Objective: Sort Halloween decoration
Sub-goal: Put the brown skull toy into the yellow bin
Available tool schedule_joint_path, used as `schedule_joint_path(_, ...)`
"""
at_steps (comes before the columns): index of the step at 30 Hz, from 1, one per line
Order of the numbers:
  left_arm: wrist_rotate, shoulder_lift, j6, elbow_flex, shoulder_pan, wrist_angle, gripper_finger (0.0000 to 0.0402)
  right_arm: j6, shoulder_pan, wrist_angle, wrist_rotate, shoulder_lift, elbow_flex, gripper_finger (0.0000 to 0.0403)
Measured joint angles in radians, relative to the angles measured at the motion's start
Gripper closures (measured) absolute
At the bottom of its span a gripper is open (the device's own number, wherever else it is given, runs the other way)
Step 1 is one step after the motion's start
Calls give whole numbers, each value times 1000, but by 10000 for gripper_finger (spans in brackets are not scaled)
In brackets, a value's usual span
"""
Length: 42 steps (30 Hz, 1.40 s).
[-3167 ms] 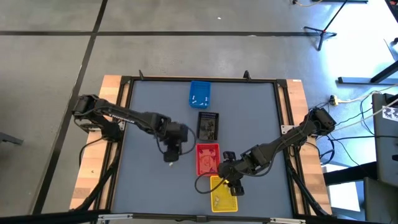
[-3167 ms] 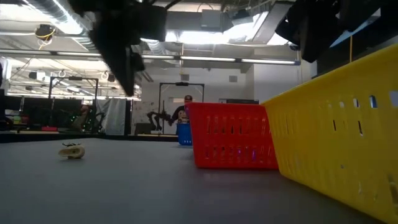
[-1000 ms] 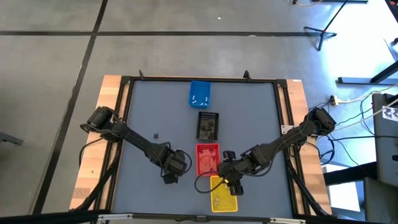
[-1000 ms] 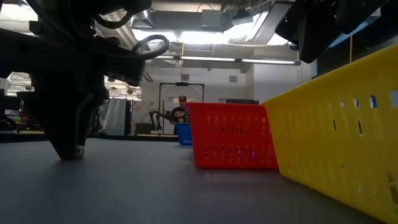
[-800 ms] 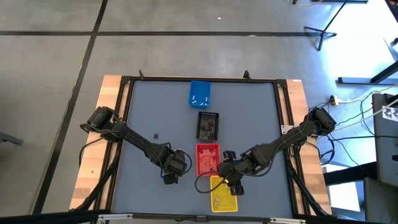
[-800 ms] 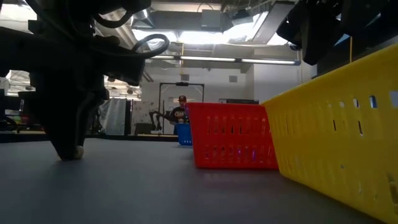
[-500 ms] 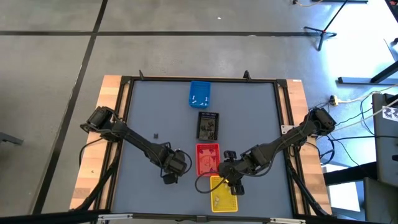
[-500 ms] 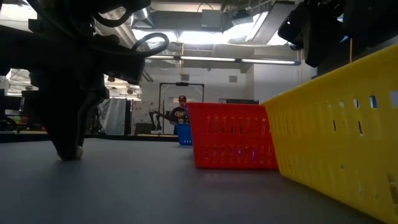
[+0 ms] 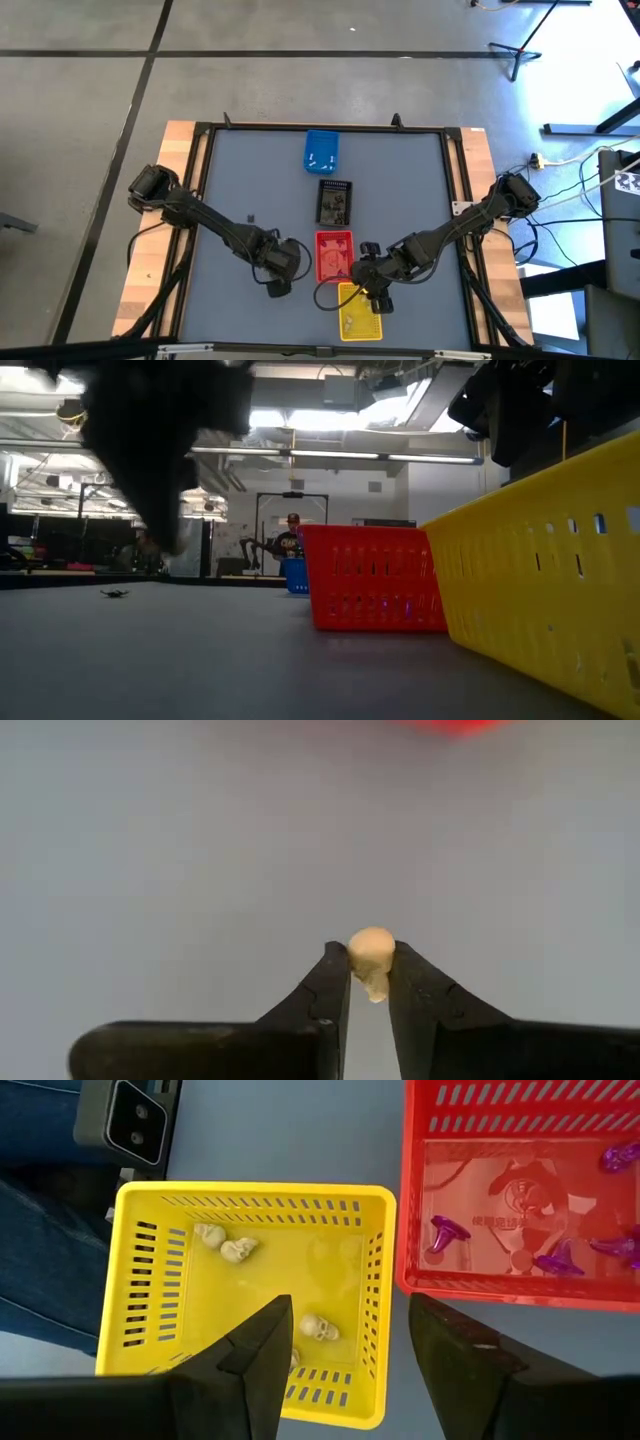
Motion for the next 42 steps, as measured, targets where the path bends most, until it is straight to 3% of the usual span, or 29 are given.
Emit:
schedule_joint_path(7, 23, -13, 8, 1, 1, 304, 364, -1, 0, -44, -7, -16, 47, 205)
schedule_joint_path(17, -33, 5, 208, 3, 16, 630, 364, -115, -2, -79, 45, -17, 177, 205)
schedule_joint_path(25, -28, 104, 342, 3, 17, 977, 363, -174, -2, -95, 61, -18, 247, 205)
schedule_joint_path(30, -7, 175, 360, 3, 17, 1131, 363, -186, 0, -306, 68, -18, 367, 205)
schedule_joint_path(34, 55, 244, 360, 3, 17, 1262, 363, -207, 0, -444, 138, -18, 477, 205)
schedule_joint_path(42, 79, 290, 336, 3, 22, 1321, 363, -342, 0, -520, 165, -77, 549, 205)
